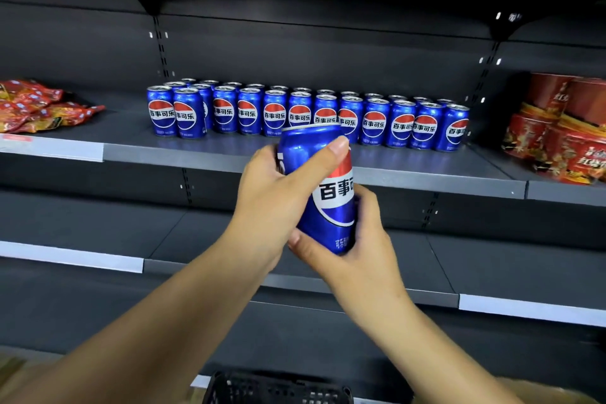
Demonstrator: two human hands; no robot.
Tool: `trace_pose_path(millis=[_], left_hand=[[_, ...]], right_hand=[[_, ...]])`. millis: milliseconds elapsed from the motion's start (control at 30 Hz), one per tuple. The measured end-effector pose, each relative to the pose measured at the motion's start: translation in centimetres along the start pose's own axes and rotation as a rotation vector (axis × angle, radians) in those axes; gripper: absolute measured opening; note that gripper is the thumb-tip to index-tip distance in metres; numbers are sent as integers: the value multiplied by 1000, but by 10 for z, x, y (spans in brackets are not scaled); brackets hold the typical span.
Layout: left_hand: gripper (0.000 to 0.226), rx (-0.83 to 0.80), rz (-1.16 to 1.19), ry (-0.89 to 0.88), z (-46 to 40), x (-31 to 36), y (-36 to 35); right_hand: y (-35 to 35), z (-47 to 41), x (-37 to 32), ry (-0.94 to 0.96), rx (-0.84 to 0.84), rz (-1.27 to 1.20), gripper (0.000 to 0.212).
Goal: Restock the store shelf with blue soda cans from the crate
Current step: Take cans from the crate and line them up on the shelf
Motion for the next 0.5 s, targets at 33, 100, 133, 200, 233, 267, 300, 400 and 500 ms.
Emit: trace_pose_path(millis=[33, 100, 133, 200, 233, 267, 300, 400, 500], left_hand=[[57, 2, 6, -13, 1, 0, 0], [52, -8, 23, -24, 3, 0, 1], [50, -22, 25, -20, 3, -1, 2], [40, -53, 31, -11, 2, -4, 6], [34, -67, 32, -13, 0, -5, 10], [29, -83, 30, -18, -2, -6, 14], [27, -102, 24, -28, -5, -7, 18], [30, -147, -2, -73, -15, -9, 32], [40, -160, -90, -164, -33, -9, 49]], right_hand=[[0, 0, 1, -4, -23, -2, 58], [-5, -1, 4, -31, -114, -62, 64], [-8, -1, 6, -59, -180, -107, 65], [-17, 1, 8, -116, -320, -180, 65], [-21, 2, 9, -143, -379, -200, 66], [-25, 3, 12, -163, -420, -208, 69], [-30, 2, 15, -177, -442, -203, 72], [-43, -8, 21, -187, -426, -164, 67], [-57, -22, 26, -152, -356, -116, 56]])
Point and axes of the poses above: each hand's wrist, its own z-axis away from the middle knuckle, its own y-axis out of the back of the hand, x = y × z, the point moved 9 cm from there along -z, towards the middle knuckle, and after that the axes turned 11 degrees about x, right-handed, at the moved point
